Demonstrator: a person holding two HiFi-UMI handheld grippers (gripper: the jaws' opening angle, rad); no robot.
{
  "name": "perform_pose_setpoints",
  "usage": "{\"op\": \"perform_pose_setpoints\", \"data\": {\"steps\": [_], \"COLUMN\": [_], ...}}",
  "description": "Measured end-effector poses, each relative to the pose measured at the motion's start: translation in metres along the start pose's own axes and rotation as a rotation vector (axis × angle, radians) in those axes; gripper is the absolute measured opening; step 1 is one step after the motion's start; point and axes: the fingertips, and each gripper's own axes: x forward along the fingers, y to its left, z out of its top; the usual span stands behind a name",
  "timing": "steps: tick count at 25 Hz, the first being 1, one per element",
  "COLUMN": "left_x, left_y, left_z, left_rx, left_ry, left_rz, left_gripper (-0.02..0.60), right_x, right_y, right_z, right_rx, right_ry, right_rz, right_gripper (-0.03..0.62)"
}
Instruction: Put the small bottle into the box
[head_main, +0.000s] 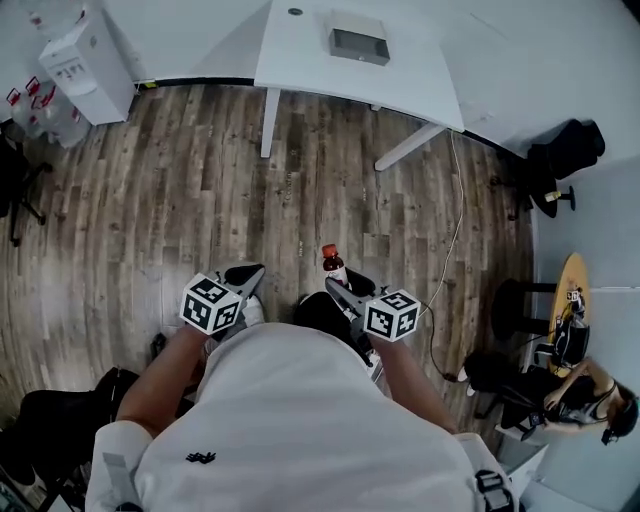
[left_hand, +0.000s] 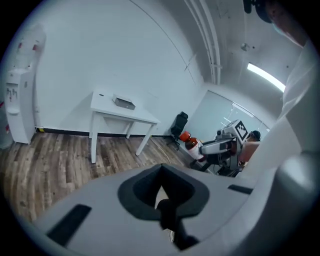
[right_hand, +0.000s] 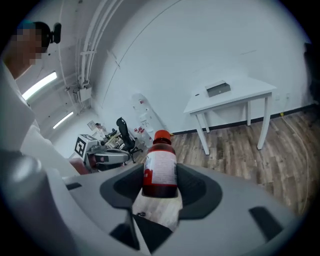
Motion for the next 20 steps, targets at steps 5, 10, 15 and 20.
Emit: {"op": "perform_pose_setpoints", "data": {"steps": [5,10,15,20], "left_x": [0.009,0.019,0.038,0.089], "left_y": [0.025,0.057,0.093,0.114], "left_z": [0.029,0.054,0.094,0.146], "left_rx": [0.006,0.037,0.01,0.165], "left_ry": [-0.048,-0.05,-0.016,0.073], "left_rz": [0.037,0.081,0.145,0.161], "left_gripper": [0.006,0.005,0.005,0.005], "right_x": [0.024,0.059,0.093,0.109], "right_y": [-0.013,-0.043,-0.077,-0.116], "right_z": [0.023,0.06,0.118,0.177], "right_rx": [0.02,-0.04,-0.079,-0.09], "right_ry": [0.002,0.014,0.015,-0.002], "right_rz": [0.008,0.013,0.062,0.087], "right_gripper": [0.207,0.207,0.207,0.207]}}
